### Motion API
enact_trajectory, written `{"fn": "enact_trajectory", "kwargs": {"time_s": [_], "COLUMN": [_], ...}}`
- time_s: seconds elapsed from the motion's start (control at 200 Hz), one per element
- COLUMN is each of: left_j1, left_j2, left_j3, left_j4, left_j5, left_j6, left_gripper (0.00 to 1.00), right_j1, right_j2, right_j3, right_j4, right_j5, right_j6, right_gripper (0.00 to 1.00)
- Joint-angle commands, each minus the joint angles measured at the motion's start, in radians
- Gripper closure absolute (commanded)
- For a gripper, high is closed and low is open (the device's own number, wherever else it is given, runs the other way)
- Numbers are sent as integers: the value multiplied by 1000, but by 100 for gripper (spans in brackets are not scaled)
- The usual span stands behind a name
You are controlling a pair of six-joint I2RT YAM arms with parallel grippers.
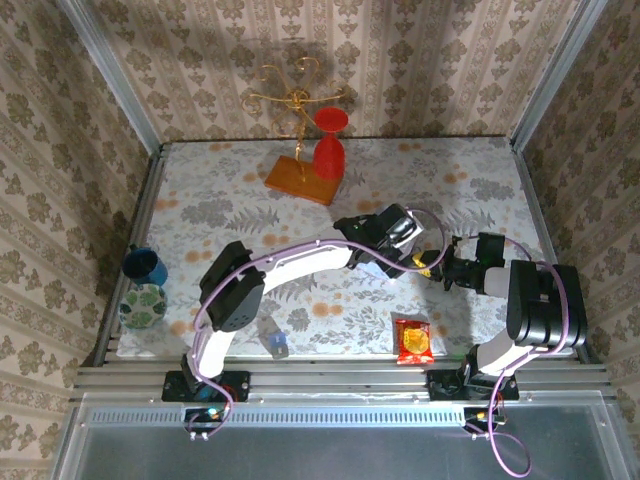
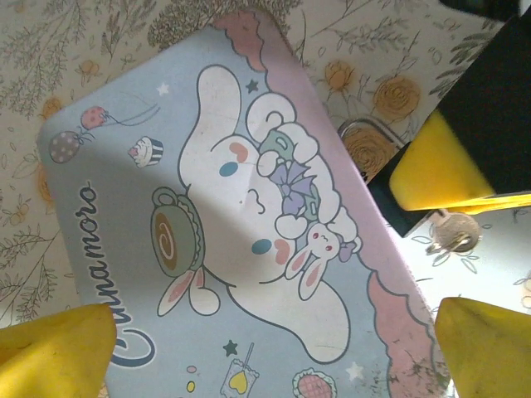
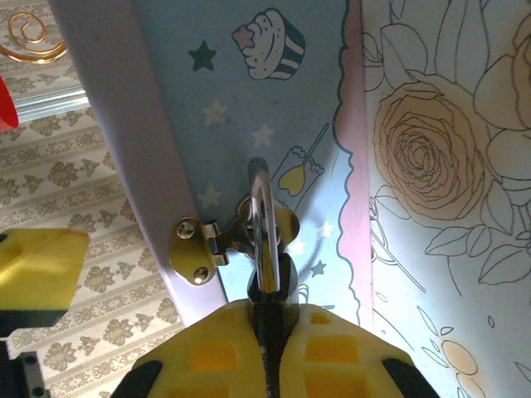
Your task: Unlock the padlock with the key
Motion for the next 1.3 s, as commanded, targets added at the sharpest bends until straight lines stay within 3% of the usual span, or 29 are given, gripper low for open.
{"fn": "enact_trajectory", "kwargs": {"time_s": [0.0, 0.58, 0.805, 0.96, 1.141, 1.291], "left_j1": [-17, -17, 20, 41, 54, 64], "left_j2": [-42, 122, 103, 86, 104, 102], "left_j3": [3, 39, -7, -31, -23, -26], "left_j4": [-16, -108, -107, -93, -98, -101], "left_j5": [30, -24, -81, -77, -83, -77], "left_j6": [-15, -23, -42, -48, -54, -60], "left_gripper": [0, 0, 0, 0, 0, 0], "right_j1": [8, 10, 11, 14, 16, 16], "right_j2": [4, 6, -7, -8, -20, -31], "right_j3": [-7, -19, -27, -35, -41, -49], "right_j4": [9, 10, -17, 33, 0, -26], "right_j5": [6, 9, 34, 15, 12, 22], "right_j6": [11, 3, -29, -4, -29, -53], "right_gripper": [100, 99, 94, 98, 92, 94]}}
